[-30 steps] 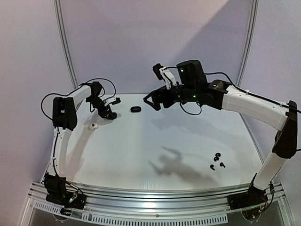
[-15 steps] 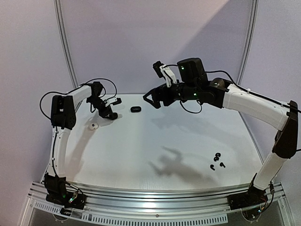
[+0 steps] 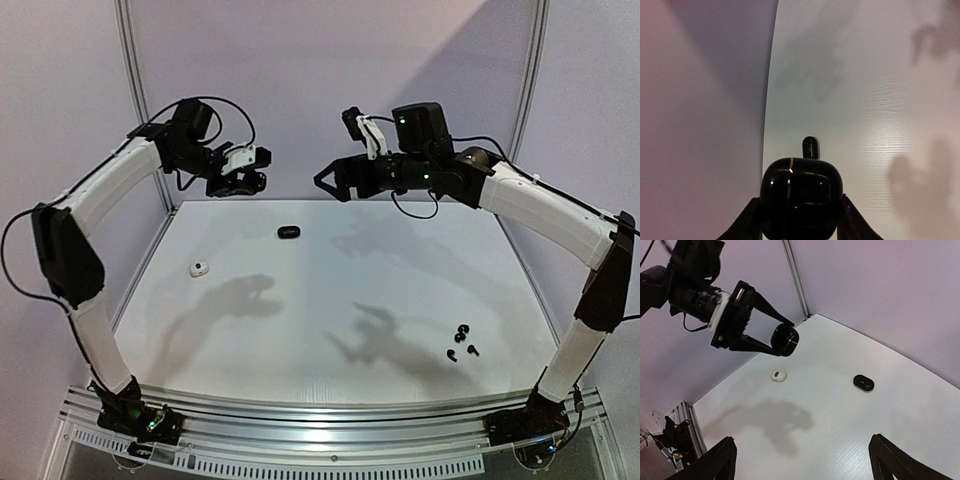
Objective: Insert the wireless bluetooth earbuds into the charging case
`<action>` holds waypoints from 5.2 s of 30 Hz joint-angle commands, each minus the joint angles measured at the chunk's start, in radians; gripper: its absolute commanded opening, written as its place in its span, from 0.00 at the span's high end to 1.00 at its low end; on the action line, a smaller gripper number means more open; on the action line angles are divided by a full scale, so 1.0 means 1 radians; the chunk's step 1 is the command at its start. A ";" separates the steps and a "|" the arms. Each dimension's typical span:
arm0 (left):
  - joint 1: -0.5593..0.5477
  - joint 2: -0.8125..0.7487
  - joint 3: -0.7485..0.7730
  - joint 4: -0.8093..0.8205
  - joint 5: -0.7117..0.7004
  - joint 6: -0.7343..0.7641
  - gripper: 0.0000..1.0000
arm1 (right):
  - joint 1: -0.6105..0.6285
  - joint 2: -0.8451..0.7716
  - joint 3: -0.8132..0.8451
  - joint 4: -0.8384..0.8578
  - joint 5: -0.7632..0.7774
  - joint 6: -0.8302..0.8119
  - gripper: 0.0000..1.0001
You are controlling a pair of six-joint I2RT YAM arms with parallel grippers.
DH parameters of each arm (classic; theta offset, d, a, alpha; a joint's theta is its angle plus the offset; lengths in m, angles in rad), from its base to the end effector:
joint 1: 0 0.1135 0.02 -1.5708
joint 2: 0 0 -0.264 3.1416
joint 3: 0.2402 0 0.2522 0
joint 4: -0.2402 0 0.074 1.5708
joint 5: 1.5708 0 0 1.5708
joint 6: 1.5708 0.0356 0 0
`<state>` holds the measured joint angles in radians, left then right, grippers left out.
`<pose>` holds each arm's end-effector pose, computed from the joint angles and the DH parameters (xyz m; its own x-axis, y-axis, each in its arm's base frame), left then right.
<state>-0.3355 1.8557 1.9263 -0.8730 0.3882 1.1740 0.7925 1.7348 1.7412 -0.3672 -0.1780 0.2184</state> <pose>0.3814 -0.1473 0.3671 0.2478 0.8177 -0.5196 0.8400 0.0859 0.5358 0.2831 0.2962 0.3970 -0.4190 -0.1213 -0.8998 -0.7440 0.6139 0.2637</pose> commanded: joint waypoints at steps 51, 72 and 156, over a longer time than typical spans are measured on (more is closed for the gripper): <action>-0.409 -0.603 -0.647 0.427 -0.213 -0.072 0.03 | 0.148 0.102 -0.004 0.193 -0.252 0.148 1.00; -0.204 -0.757 -0.778 0.757 0.665 -1.271 0.26 | 0.217 -0.146 -0.118 0.355 -0.355 -0.166 1.00; -0.253 -0.727 -0.843 0.944 0.687 -1.280 0.70 | 0.258 0.038 0.285 -0.179 -0.267 -0.404 1.00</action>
<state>-0.5640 1.1206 1.0821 0.0692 1.0462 -0.1196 1.0492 1.7432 2.0026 -0.5438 -0.4580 -0.1852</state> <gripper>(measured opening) 0.299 0.203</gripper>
